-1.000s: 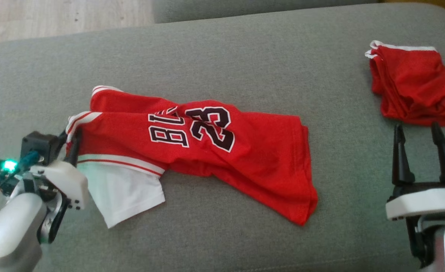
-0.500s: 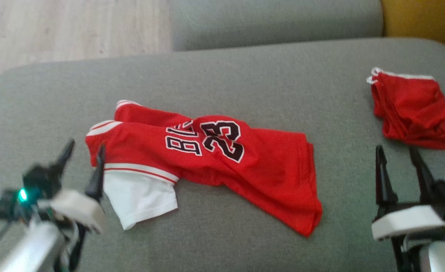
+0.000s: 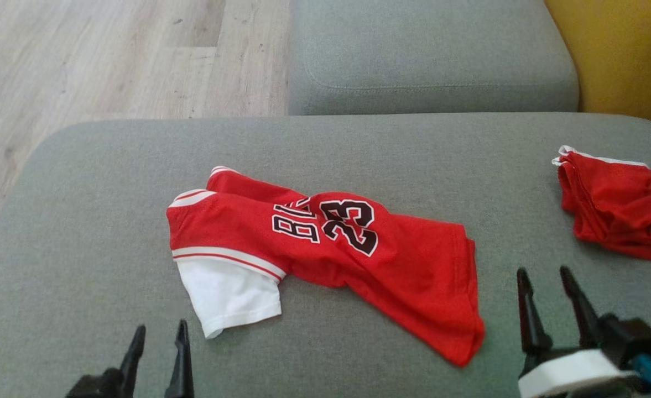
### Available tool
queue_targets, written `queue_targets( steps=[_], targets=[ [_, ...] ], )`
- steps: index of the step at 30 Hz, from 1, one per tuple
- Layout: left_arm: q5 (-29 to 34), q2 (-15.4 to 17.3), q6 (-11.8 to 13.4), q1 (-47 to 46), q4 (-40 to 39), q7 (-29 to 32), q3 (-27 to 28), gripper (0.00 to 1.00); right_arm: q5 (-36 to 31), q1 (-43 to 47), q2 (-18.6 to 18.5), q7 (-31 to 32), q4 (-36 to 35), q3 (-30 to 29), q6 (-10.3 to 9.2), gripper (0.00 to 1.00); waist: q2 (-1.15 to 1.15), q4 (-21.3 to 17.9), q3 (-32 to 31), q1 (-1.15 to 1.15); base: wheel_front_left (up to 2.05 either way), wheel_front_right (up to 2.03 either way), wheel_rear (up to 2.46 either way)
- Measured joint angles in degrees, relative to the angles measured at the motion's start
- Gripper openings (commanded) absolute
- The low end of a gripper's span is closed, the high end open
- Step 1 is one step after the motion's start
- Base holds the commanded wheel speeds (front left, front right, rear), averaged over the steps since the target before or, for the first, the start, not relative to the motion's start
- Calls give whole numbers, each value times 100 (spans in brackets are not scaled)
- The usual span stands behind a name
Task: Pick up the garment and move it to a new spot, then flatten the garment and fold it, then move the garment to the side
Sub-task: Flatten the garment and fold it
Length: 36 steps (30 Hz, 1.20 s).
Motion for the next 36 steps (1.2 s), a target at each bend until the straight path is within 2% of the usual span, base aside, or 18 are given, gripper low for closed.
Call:
queue_targets(
  steps=[22, 27, 36],
  targets=[
    [66, -110, -65, 173, 80, -31, 0, 100, -35, 169, 1, -89, 390, 240, 0, 100, 0, -40, -71, 1, 0, 0, 0],
    [-15, -160, -146, 38, 553, 506, -133, 100, -35, 171, 1, 74, 456, 471, 0, 100, 0, -44, 51, 1, 0, 0, 0],
    [-400, -609, -498, -843, 1600, 884, -165, 100, -105, 177, 1, 238, 565, 993, 0, 100, 0, -231, 387, 2, 0, 0, 0]
  ],
)
